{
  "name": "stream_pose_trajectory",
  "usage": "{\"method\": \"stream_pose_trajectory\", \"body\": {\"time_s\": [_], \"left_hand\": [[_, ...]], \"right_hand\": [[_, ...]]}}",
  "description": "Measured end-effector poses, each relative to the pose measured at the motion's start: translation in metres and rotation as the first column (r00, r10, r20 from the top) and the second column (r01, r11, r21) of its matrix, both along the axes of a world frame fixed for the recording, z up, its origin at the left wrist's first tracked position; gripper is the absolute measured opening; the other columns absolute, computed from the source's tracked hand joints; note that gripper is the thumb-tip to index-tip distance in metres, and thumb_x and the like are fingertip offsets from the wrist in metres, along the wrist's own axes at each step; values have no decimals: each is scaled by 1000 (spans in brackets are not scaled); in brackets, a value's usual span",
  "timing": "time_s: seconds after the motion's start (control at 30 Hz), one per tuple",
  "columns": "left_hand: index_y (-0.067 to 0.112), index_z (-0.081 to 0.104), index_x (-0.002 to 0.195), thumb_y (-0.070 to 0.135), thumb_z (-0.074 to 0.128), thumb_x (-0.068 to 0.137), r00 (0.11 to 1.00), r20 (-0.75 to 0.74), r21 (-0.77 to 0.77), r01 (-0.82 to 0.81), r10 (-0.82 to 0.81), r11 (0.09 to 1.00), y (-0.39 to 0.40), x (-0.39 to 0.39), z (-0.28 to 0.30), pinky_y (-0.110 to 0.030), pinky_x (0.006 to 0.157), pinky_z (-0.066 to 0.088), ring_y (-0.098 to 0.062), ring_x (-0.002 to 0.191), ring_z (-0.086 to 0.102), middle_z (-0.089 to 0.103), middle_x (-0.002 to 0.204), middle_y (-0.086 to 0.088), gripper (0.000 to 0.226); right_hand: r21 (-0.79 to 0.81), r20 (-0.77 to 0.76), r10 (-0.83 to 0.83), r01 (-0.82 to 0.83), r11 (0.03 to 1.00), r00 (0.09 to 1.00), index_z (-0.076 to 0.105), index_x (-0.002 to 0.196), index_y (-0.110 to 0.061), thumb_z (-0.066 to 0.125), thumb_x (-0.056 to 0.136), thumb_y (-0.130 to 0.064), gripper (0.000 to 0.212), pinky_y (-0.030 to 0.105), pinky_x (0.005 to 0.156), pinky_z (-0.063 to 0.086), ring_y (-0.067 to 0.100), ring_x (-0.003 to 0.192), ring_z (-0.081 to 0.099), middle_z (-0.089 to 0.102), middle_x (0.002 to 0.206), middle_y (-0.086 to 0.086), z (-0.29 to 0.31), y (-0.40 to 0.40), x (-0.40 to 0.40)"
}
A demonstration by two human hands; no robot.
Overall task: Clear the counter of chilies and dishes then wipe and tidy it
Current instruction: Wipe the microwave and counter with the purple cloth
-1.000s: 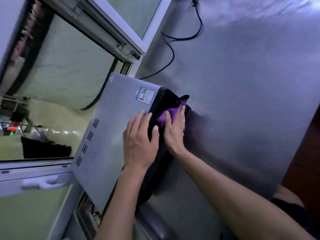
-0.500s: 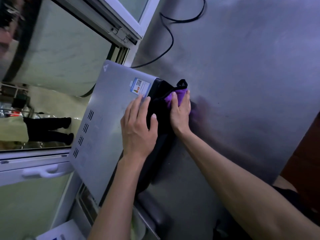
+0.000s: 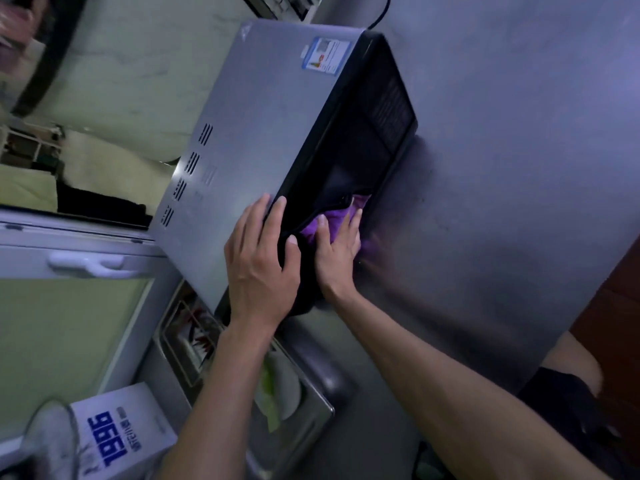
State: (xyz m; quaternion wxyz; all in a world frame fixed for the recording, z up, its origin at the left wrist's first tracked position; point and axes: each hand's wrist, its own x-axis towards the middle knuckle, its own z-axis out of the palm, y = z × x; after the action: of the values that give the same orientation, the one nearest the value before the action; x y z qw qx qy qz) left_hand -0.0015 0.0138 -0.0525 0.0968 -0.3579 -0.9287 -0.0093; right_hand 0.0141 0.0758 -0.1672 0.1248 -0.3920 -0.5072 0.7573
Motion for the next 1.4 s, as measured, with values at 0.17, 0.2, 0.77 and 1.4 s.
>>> {"method": "stream_pose_trajectory", "body": {"time_s": [0.17, 0.2, 0.77, 1.4], "left_hand": [[16, 41, 150, 25, 49, 96, 999, -22, 1, -28, 28, 1000, -57, 17, -2, -35, 118, 26, -19, 144, 33, 40, 155, -3, 54], [16, 41, 150, 25, 48, 97, 999, -18, 0, -30, 30, 1000, -66, 19, -1, -36, 119, 26, -19, 144, 33, 40, 155, -3, 54], [14, 44, 144, 29, 46, 97, 997, -19, 24, -69, 69, 997, -79, 27, -2, -38, 118, 29, -19, 142, 35, 42, 152, -3, 50], [10, 48, 143, 27, 50, 94, 999, -5, 34, 32, -32, 999, 132, -33, 1, -43, 114, 33, -24, 141, 38, 45, 151, -8, 52]], "right_hand": [[-15, -7, 36, -36, 999, 999, -1, 158, -30, 40, 104, -46, 70, 1, 97, -21, 20, 153, -6, -13, 167, 0, 1, -81, 19], [-14, -10, 46, -46, 999, 999, -2, 158, -31, 41, 104, -46, 71, -1, 97, -22, 20, 153, -7, -14, 166, 0, 2, -96, 24], [-92, -27, 73, -76, 993, 997, 0, 159, -36, 38, 103, -50, 69, 30, 121, -11, 7, 151, -15, -16, 166, -7, -5, -119, 36], [19, -16, -83, 83, 996, 996, 6, 159, -23, 39, 102, -49, 71, 31, 123, -3, 13, 153, 0, -2, 168, 1, -9, 133, -34]]}}
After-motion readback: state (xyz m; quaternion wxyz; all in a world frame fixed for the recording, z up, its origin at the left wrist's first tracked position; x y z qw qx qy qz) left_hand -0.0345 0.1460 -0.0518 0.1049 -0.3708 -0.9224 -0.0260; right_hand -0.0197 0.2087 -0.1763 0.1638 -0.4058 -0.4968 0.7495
